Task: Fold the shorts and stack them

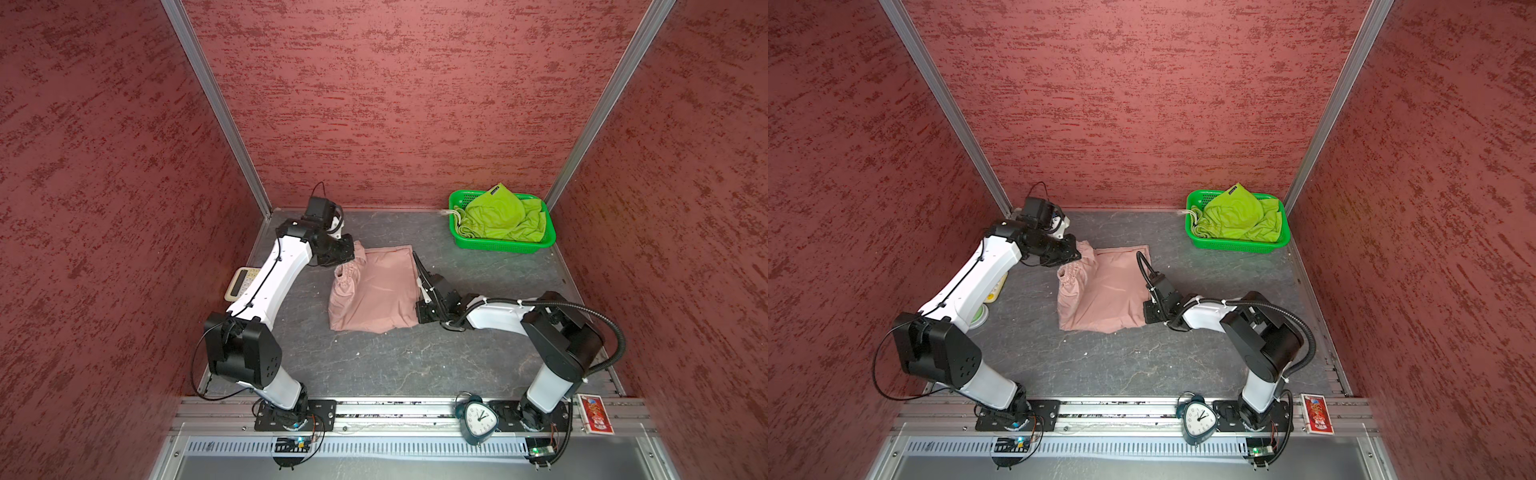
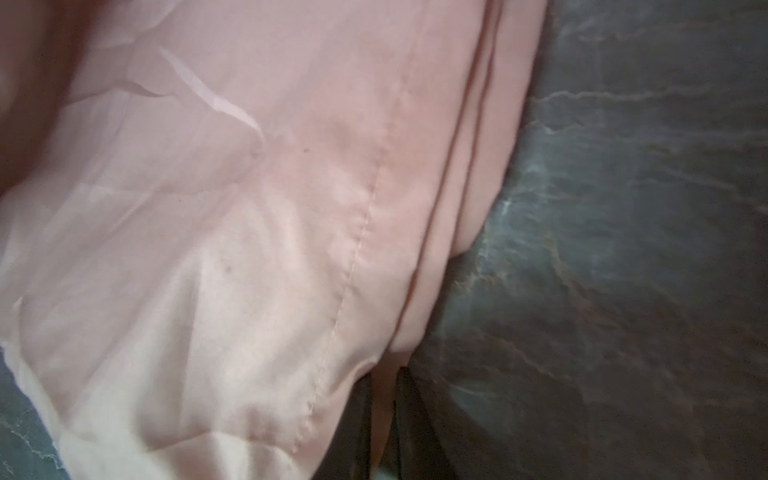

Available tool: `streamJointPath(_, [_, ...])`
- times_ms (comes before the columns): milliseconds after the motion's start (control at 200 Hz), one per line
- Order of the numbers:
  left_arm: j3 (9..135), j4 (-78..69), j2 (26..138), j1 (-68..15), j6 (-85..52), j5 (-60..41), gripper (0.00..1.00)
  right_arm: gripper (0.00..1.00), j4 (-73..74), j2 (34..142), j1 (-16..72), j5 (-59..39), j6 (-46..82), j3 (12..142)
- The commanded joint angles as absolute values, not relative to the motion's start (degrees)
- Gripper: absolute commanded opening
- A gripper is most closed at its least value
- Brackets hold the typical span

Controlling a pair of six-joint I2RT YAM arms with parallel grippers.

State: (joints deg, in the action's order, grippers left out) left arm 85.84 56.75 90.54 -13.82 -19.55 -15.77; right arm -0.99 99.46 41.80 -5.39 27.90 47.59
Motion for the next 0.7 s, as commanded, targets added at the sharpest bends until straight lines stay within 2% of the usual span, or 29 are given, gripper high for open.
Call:
streamJointPath(0, [84.57,49.57,91.06,-16.14,-25.14,-16.78,0.02,0.16,-1.10,101.01,42.36,-6.07,29.62,45.28])
streamJointPath(190, [84.17,44.29,95.30,-20.99,-29.07,-16.73,0.02,0.22,0.33,99.61,42.36,-6.49,30.46,43.18])
streamJointPath(311, [83.94,41.16,98.15,-24.32,-31.34,-16.99,0.03,0.34,-0.20,98.97,42.36,-6.34,30.67,42.83])
streamJointPath(381, [83.85,40.05,99.96,-25.57,-31.86,-17.20,0.06,0.47,-2.21,97.72,42.36,-6.38,30.25,43.19])
streamJointPath(401, [83.92,39.92,100.51,-25.78,-31.90,-17.29,0.10,0.52,-2.98,97.11,42.35,-6.17,30.28,43.19])
streamJointPath(426, [83.94,39.75,101.17,-25.99,-31.92,-17.44,0.20,0.56,-3.73,96.14,42.36,-5.66,30.27,43.08])
streamJointPath(496, [84.33,39.55,102.74,-26.36,-31.40,-18.25,0.44,0.62,-6.61,92.13,42.21,-4.34,30.12,42.62])
streamJointPath(526, [84.61,39.64,103.02,-26.37,-30.85,-18.31,0.61,0.62,-8.43,89.98,42.27,-3.36,29.93,42.63])
streamJointPath(571, [85.41,40.38,103.21,-26.43,-29.89,-18.13,0.98,0.65,-11.52,86.21,42.19,-1.75,29.65,42.75])
streamJointPath(696, [89.84,44.77,102.04,-25.98,-26.05,-17.58,0.99,0.67,-20.94,74.66,41.25,3.23,27.95,44.54])
